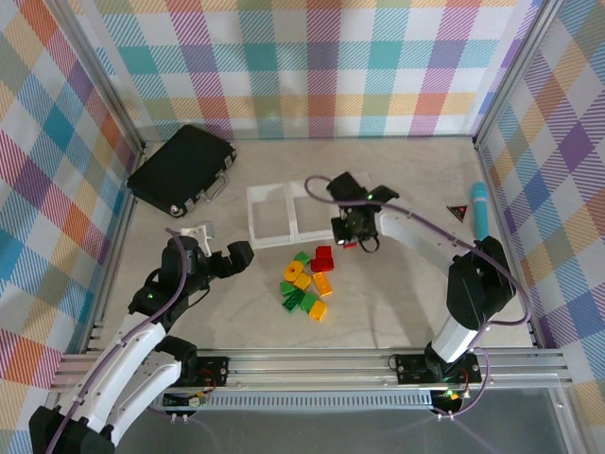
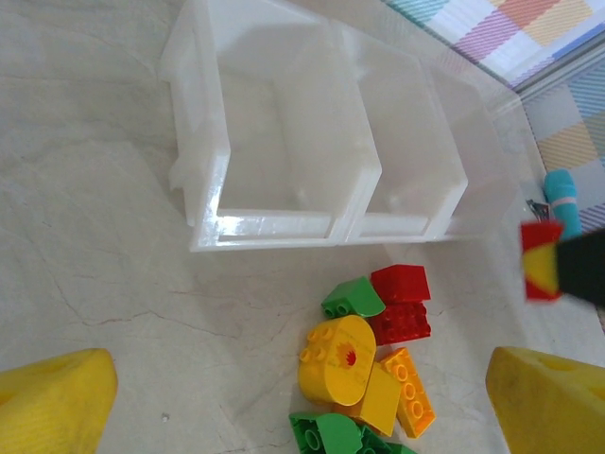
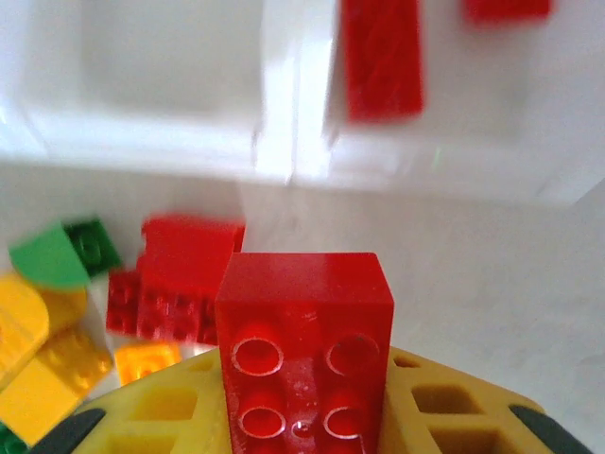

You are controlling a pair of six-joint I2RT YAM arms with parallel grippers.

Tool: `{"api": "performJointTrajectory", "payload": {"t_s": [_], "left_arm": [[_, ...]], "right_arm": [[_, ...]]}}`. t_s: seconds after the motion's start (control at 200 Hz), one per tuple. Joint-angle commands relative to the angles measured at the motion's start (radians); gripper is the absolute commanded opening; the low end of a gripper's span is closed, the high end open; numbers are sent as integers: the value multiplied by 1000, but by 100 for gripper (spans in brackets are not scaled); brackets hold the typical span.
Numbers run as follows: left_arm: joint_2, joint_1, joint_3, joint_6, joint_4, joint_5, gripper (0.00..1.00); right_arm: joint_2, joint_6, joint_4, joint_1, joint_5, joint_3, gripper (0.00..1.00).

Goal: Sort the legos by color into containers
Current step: Pick up the lego from the center of the table, then place the lego in the container.

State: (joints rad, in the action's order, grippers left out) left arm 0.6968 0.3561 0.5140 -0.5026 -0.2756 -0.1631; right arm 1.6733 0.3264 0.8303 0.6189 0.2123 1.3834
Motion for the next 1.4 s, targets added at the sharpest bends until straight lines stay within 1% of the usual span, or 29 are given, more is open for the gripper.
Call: {"api": "performJointTrajectory", "payload": {"t_s": [0.0, 0.19, 0.24, 0.33, 0.455, 0.535, 0.57, 0.615, 0.69, 0.745, 0.865, 1.02, 1.12, 1.22, 1.315, 1.395], "left_arm": [[29, 22, 13, -10, 47, -21, 100], [50, 42, 23, -5, 57, -6, 100], [47, 47, 19, -4, 64, -1, 100], [41, 53, 18, -3, 64, 6, 100], [38, 57, 19, 5, 48, 17, 100], [34, 58, 20, 14, 38, 11, 100], [29, 59, 18, 18, 35, 7, 100], [22, 60, 13, 23, 35, 7, 100], [12, 61, 2, 29, 38, 11, 100], [13, 61, 0, 33, 38, 12, 100], [32, 62, 14, 44, 26, 1, 100], [24, 64, 21, 42, 25, -1, 100], [8, 67, 13, 27, 38, -3, 100], [0, 73, 8, 11, 45, -6, 100], [-5, 81, 8, 8, 43, -6, 100], [-9, 86, 6, 8, 35, 2, 100]], "right_arm": [[40, -114, 27, -89, -20, 105, 26], [218, -223, 29, -188, -91, 320, 25], [278, -247, 42, -195, -103, 378, 25], [379, -278, 73, -199, -88, 467, 24], [454, -291, 87, -203, -78, 533, 24], [472, -284, 91, -206, -73, 550, 28], [474, -278, 93, -207, -72, 552, 32], [473, -273, 93, -208, -74, 554, 40], [470, -266, 102, -208, -77, 557, 47], [462, -261, 108, -208, -77, 559, 55], [429, -254, 123, -208, -85, 553, 62], [343, -241, 151, -207, -139, 535, 64], [262, -239, 156, -206, -207, 491, 64], [180, -239, 147, -192, -247, 412, 64], [99, -241, 124, -156, -244, 314, 64], [43, -214, 109, -128, -244, 237, 65]]}}
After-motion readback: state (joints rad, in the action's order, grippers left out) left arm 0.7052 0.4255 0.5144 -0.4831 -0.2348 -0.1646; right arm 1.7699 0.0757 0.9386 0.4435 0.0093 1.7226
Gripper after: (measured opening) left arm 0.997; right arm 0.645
